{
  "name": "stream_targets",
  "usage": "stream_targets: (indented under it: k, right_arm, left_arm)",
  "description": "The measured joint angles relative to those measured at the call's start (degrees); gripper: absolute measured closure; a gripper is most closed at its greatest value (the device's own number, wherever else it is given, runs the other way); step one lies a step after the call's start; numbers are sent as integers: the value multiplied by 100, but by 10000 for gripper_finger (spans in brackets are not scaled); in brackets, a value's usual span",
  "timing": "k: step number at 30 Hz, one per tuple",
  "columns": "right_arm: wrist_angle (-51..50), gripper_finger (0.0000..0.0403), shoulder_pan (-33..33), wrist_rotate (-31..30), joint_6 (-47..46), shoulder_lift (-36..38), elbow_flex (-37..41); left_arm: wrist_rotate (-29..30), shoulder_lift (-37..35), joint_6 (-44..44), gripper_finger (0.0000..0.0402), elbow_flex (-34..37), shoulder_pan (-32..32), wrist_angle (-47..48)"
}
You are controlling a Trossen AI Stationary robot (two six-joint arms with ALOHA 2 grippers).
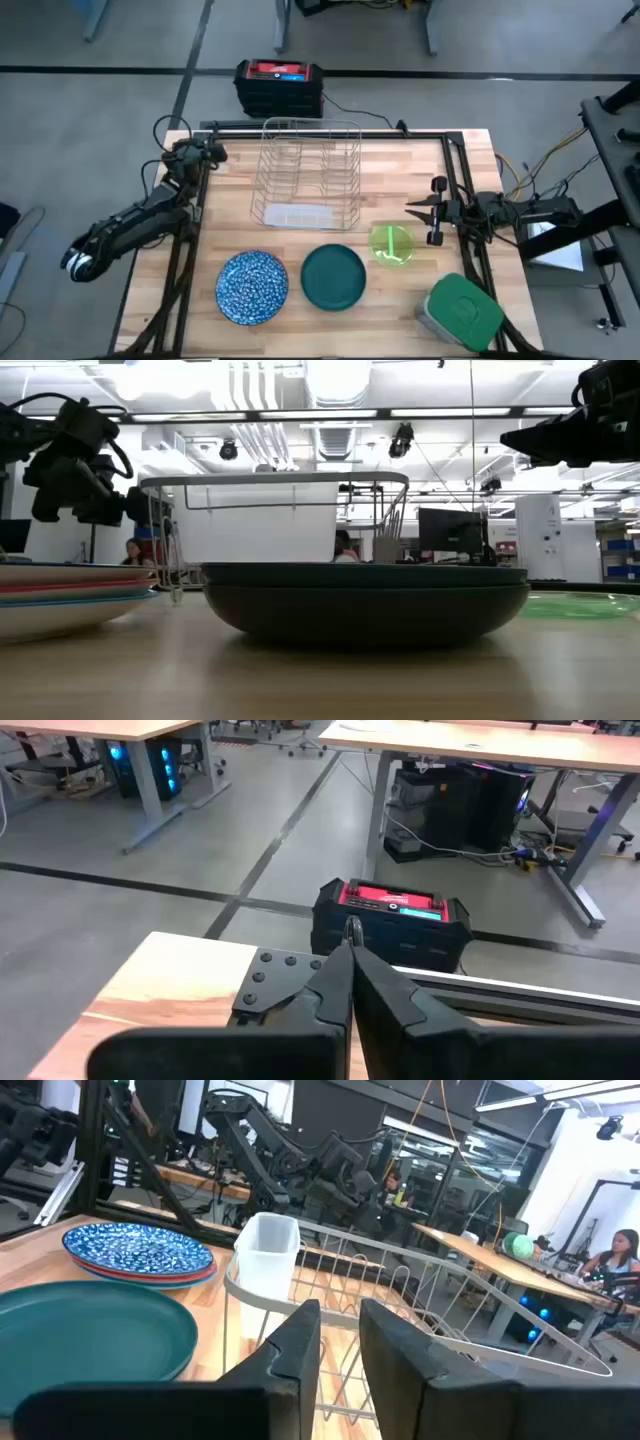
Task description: Sort dishes
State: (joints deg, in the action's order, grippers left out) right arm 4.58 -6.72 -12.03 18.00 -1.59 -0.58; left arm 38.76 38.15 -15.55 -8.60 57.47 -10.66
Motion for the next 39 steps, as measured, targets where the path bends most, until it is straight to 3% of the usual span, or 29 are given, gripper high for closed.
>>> stream_targets:
  k: [10, 29, 39]
  right_arm:
    - [0, 359, -1, -2, 0, -1, 1]
    - [0, 332, 0, -2, 0, -2, 2]
    - [0, 350, 0, 0, 0, -2, 2]
  left_arm:
    - [2, 0, 0, 401, 0, 1, 0]
    - [0, 2, 0, 401, 0, 0, 0]
    - [1, 1, 1, 401, -1, 1, 0]
